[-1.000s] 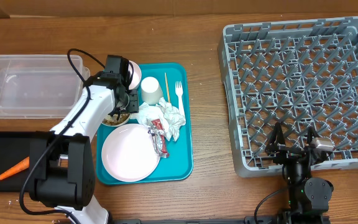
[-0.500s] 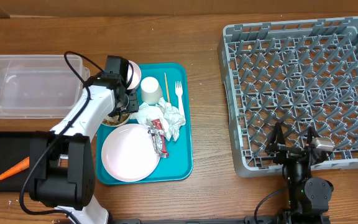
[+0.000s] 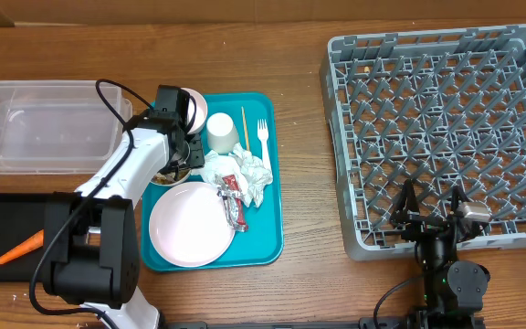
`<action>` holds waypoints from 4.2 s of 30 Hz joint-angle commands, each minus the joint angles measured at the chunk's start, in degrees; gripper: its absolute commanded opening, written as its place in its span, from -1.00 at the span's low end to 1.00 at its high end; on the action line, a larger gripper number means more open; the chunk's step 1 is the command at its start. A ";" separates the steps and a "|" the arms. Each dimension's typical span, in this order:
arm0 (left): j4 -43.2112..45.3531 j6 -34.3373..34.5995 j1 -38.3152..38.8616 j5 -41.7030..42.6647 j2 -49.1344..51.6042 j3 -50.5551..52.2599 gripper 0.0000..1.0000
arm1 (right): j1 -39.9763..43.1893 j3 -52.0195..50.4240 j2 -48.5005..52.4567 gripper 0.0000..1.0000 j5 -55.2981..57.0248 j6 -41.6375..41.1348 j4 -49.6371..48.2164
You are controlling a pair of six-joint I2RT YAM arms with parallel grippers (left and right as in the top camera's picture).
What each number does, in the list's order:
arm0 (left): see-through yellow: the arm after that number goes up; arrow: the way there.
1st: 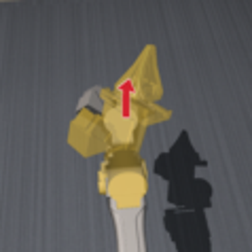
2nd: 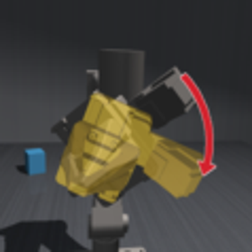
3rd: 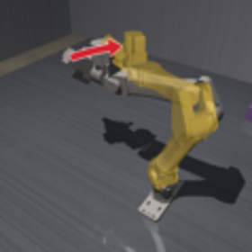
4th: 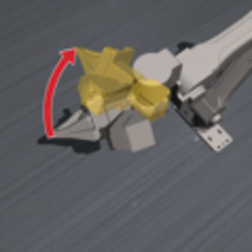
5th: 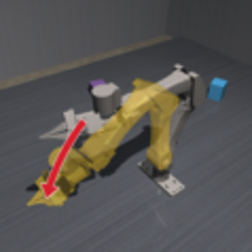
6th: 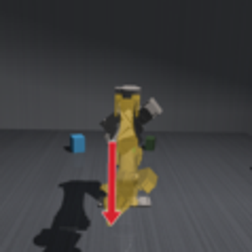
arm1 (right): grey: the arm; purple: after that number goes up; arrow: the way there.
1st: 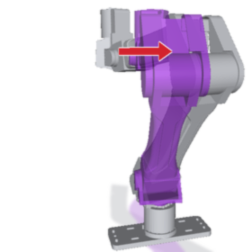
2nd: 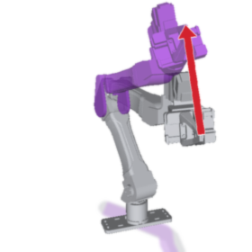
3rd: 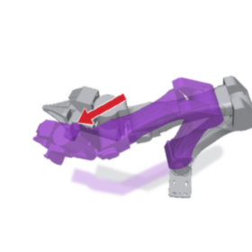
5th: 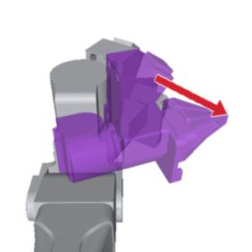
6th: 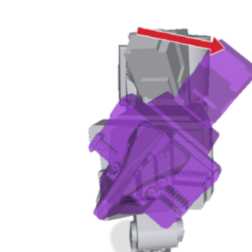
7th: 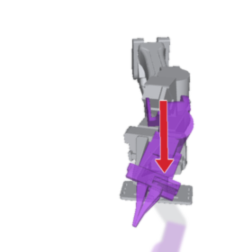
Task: Sort waste into correct bins and load items into the dishwasher
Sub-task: 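Move the left gripper to the rice bowl and grasp its rim, then lift the rice bowl with the left gripper and carry it left, then tip the rice bowl over the black tray to dump the food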
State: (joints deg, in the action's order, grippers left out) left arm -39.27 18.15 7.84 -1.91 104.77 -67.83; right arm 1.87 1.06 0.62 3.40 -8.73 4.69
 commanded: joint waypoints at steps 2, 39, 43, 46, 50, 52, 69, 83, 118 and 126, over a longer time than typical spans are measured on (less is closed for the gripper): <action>2.16 1.16 0.13 0.48 -0.92 1.84 -0.10 | 0.02 -0.59 -0.46 1.00 0.37 0.42 -0.31; 0.50 -1.42 3.96 -0.20 -0.96 -3.04 -0.92 | 0.02 -0.59 -0.46 1.00 0.37 0.42 -0.31; -2.80 -0.70 4.85 -0.17 -0.98 -6.86 -0.92 | 0.02 -0.59 -0.46 1.00 0.37 0.42 -0.31; -7.45 0.76 4.85 -0.13 -1.11 -11.89 -0.92 | 0.02 -0.59 -0.46 1.00 0.37 0.42 -0.31; -11.91 0.76 4.85 -0.17 -1.46 -17.33 -0.92 | 0.02 -0.59 -0.46 1.00 0.37 0.42 -0.31; -13.94 0.79 4.85 -0.20 -1.64 -19.34 -0.92 | 0.02 -0.59 -0.46 1.00 0.37 0.42 -0.31; -30.80 8.85 -2.75 -3.39 -17.70 -26.45 -0.92 | 0.02 -0.59 -0.46 1.00 0.37 0.42 -0.31; -29.59 0.63 -41.48 27.21 -20.48 -12.66 -0.92 | 0.02 -0.59 -0.46 1.00 0.37 0.42 -0.31; 3.63 10.78 -72.63 58.12 -7.30 8.20 -0.92 | 0.02 -0.59 -0.46 1.00 0.37 0.42 -0.31; 6.75 10.64 -73.48 69.13 -5.22 8.20 -0.92 | 0.02 -0.59 -0.46 1.00 0.37 0.42 -0.31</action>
State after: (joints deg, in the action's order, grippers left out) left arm -32.56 29.67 -65.52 62.67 98.72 -59.59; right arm 1.87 1.06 0.62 3.40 -8.73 4.71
